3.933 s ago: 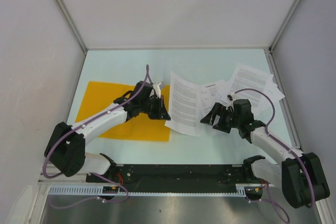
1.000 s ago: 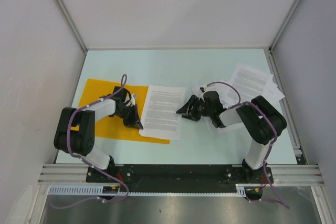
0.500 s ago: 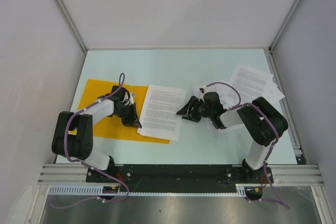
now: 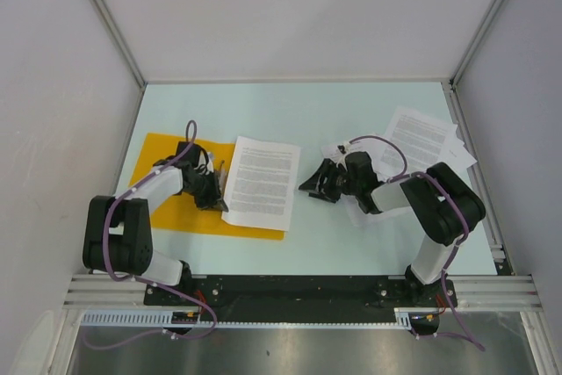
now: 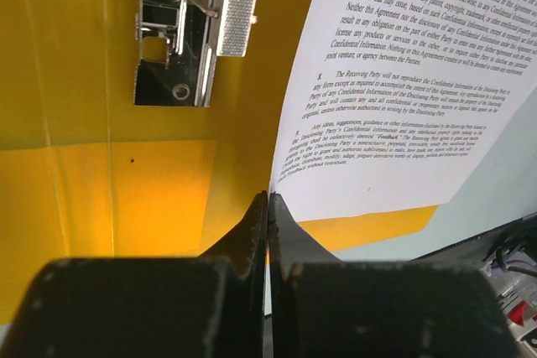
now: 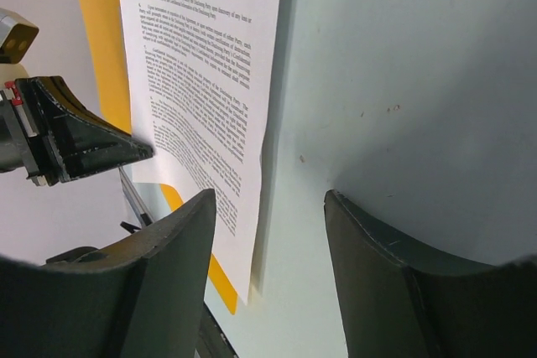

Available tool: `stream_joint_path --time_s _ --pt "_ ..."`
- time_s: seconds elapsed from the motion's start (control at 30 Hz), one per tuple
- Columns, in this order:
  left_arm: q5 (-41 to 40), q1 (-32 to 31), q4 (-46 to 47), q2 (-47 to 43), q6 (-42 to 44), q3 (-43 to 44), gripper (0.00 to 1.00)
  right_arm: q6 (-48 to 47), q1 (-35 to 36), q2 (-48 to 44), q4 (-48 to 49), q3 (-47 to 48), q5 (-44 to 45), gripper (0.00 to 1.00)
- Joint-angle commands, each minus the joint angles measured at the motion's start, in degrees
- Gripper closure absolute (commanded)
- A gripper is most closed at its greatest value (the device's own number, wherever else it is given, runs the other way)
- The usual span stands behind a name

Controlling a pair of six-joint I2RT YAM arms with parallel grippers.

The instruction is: Put the files into the folder

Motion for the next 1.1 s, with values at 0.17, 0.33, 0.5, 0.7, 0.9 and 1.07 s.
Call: stream_joint_path --time_s 0.17,0.33,0.5,0.7,0.9,1.07 --pt "-1.00 1.08 -1.30 0.63 -0.63 0.73 1.00 -1.51 -1.39 -1.17 0.50 -0.53 -1.56 0.40" --pt "-1.35 1.26 -2.00 2.29 -0.01 1.08 1.00 -1.69 -1.75 -0.47 0.49 -0.53 -2.17 0.40" --pt "-3.02 1.35 -4.19 4.41 1.31 2.57 1.00 -1.34 -1.92 -0.03 1.55 -0.53 -2.70 0.41" --pt "-5.65 1.35 -7.71 4.67 2.45 5.03 1.00 -0.90 -2.10 1.11 3.13 -0.53 -3.40 0.41" --pt "-5.49 1.61 -8.86 5.11 2.80 5.13 1.00 0.33 -2.27 3.22 5.94 -0.53 -4.81 0.41" --pt "-6.54 1.78 -8.77 4.94 1.92 4.68 1.00 -0.28 -2.27 3.23 5.33 -0.53 -5.34 0.41"
